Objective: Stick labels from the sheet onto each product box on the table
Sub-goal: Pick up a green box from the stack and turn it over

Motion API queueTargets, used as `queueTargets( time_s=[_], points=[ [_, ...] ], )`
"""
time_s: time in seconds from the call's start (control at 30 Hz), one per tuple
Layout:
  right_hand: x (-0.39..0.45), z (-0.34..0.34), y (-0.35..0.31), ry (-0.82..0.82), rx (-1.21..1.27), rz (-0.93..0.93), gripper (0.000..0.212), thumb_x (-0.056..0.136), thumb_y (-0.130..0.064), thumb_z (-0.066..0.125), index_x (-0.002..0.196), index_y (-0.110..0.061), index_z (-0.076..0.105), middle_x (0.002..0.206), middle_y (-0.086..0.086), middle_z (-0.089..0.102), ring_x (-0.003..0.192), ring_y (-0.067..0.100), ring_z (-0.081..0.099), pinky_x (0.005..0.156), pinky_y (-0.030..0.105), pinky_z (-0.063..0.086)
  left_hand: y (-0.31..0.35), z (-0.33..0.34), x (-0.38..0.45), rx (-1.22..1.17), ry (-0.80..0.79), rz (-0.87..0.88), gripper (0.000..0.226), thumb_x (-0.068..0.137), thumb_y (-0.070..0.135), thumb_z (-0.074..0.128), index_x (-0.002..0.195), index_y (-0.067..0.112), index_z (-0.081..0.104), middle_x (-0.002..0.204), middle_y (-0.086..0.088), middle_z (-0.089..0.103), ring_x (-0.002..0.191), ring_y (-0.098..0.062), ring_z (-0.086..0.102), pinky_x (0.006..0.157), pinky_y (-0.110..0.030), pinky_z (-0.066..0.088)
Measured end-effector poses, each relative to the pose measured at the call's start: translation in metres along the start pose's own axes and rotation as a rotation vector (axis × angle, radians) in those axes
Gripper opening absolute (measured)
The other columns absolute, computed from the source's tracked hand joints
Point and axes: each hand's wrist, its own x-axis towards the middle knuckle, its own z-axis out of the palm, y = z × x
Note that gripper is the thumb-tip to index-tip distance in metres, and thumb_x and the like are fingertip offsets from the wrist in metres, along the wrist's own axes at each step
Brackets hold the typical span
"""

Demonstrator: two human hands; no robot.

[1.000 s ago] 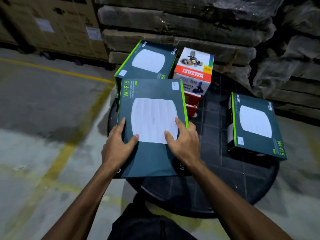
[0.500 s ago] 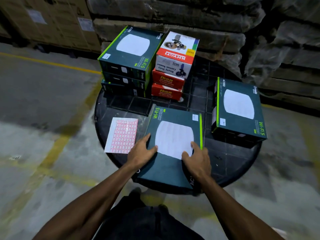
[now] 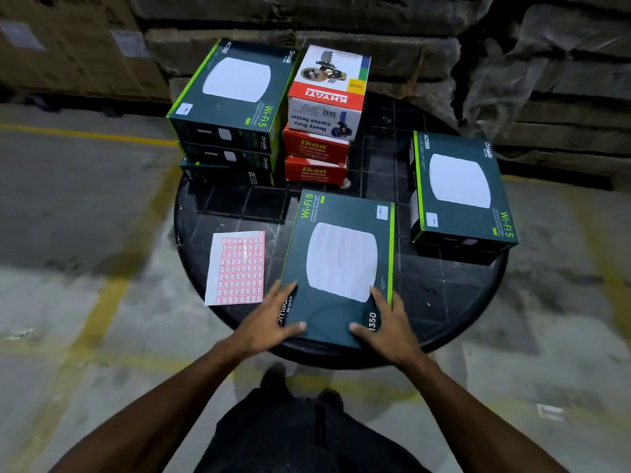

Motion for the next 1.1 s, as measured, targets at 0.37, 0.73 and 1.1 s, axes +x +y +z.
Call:
queueTargets(
  time_s=[0.37, 0.73, 1.1],
  points=[
    [-0.024, 0.007, 0.002, 0.036, -0.028, -0.087, 0.111, 0.067, -0.063, 0.077, 0.154, -0.034, 0.016, 0.161, 0.011, -0.001, 0.148, 0.029, 0.016, 0.114, 0.042, 0.028, -0.01, 0.006, -0.02, -0.027, 0.057, 0.133, 0.092, 0.086, 0.032, 0.072, 0.153, 0.04, 0.009, 0.161, 0.009, 0.012, 0.14, -0.01, 0.03, 0.11, -0.022, 0.028],
    [-0.037, -0.036, -0.066, 0.704, 0.214, -0.281, 0.078, 0.082, -0.063, 0.062, 0.141, -0.015, 0.044, 0.143, 0.008, 0.046, 0.13, 0.02, 0.045, 0.103, 0.02, 0.034, 0.076, -0.087, -0.036, -0.049, 0.436, 0.241, 0.063, 0.091, 0.041, 0.062, 0.147, 0.032, 0.035, 0.137, 0.004, 0.056, 0.123, -0.017, 0.054, 0.092, -0.022, 0.038],
    [-0.026, -0.099, -0.124, 0.845, 0.258, -0.385, 0.069, 0.086, -0.04, 0.07, 0.147, -0.023, 0.041, 0.153, 0.008, 0.037, 0.137, 0.011, 0.03, 0.103, 0.012, 0.021, 0.141, -0.169, -0.019, 0.21, 0.586, 0.431, 0.062, 0.092, 0.055, 0.048, 0.149, 0.037, 0.031, 0.135, -0.001, 0.057, 0.12, -0.022, 0.053, 0.093, -0.036, 0.039]
  ],
)
